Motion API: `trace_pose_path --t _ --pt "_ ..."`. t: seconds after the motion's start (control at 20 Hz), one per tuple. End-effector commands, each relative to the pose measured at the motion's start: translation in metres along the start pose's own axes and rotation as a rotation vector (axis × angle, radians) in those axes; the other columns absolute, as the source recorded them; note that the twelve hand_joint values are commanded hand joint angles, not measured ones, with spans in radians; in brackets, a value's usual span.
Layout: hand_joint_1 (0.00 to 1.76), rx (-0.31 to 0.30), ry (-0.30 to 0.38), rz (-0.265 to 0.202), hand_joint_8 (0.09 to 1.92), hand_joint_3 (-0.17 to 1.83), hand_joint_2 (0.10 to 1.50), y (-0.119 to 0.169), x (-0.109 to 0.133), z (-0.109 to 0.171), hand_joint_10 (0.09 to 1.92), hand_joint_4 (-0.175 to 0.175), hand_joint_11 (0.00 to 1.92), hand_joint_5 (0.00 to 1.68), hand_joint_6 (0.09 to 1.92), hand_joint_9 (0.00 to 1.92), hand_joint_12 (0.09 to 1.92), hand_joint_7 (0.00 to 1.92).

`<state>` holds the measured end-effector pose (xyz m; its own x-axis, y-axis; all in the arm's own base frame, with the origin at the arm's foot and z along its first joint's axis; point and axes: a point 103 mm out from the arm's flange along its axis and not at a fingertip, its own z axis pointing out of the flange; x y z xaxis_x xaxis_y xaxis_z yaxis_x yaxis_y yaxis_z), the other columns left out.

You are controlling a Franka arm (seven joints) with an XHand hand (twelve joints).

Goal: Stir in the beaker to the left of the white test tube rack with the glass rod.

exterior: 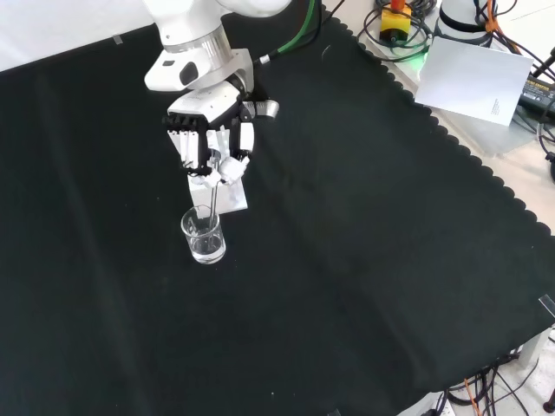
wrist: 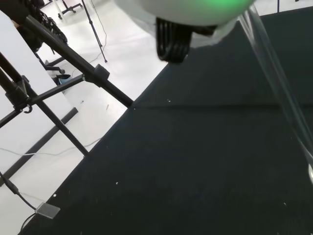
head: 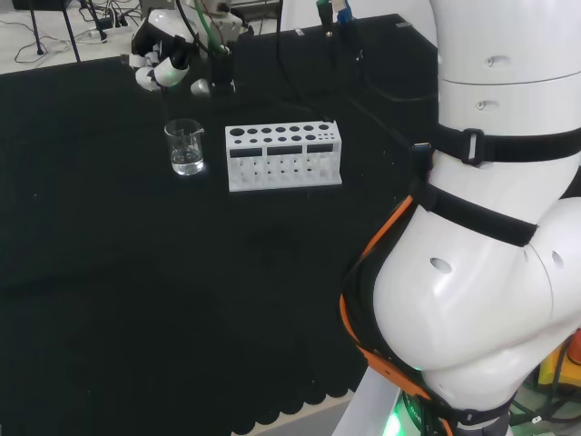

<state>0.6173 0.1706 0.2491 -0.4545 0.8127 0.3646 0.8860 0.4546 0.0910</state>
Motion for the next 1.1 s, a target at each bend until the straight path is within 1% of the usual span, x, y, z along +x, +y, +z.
trace_pose_path --t 0.05,0.2,0.35,0.4,0.55,0.75,0.85,1.0,1.1 --pt "1.31 -0.002 -0.001 0.001 1.21 0.75 0.69 0.016 -0.01 0.003 0.84 -0.175 1.65 1.09 0.75 1.69 0.7 1.15" --pt "1.31 -0.006 -0.019 0.007 1.21 0.75 0.69 0.018 -0.014 0.002 0.84 -0.175 1.65 1.09 0.75 1.69 0.7 1.15" --pt "1.31 -0.013 0.005 0.018 1.21 0.75 0.69 0.016 -0.029 -0.009 0.83 -0.175 1.65 1.09 0.75 1.69 0.7 1.15" --pt "1.31 -0.022 0.003 0.024 1.21 0.75 0.69 0.013 -0.037 -0.015 0.83 -0.175 1.65 1.09 0.75 1.69 0.7 1.15" --pt "1.31 -0.034 -0.016 0.046 1.21 0.75 0.69 0.002 -0.049 -0.023 0.83 -0.175 1.65 1.09 0.75 1.69 0.7 1.15" --pt "1.31 -0.04 -0.014 0.07 1.21 0.75 0.69 -0.013 -0.057 -0.029 0.83 -0.175 1.65 1.09 0.75 1.69 0.7 1.15" --pt "1.31 -0.036 -0.018 0.073 1.21 0.75 0.69 -0.022 -0.054 -0.03 0.83 -0.175 1.65 1.09 0.75 1.69 0.7 1.15" --pt "1.31 -0.025 -0.019 0.06 1.21 0.75 0.69 -0.029 -0.04 -0.025 0.83 -0.175 1.65 1.09 0.74 1.69 0.7 1.16" --pt "1.31 -0.016 -0.015 0.04 1.21 0.75 0.69 -0.03 -0.025 -0.019 0.83 -0.175 1.65 1.09 0.74 1.69 0.7 1.16"
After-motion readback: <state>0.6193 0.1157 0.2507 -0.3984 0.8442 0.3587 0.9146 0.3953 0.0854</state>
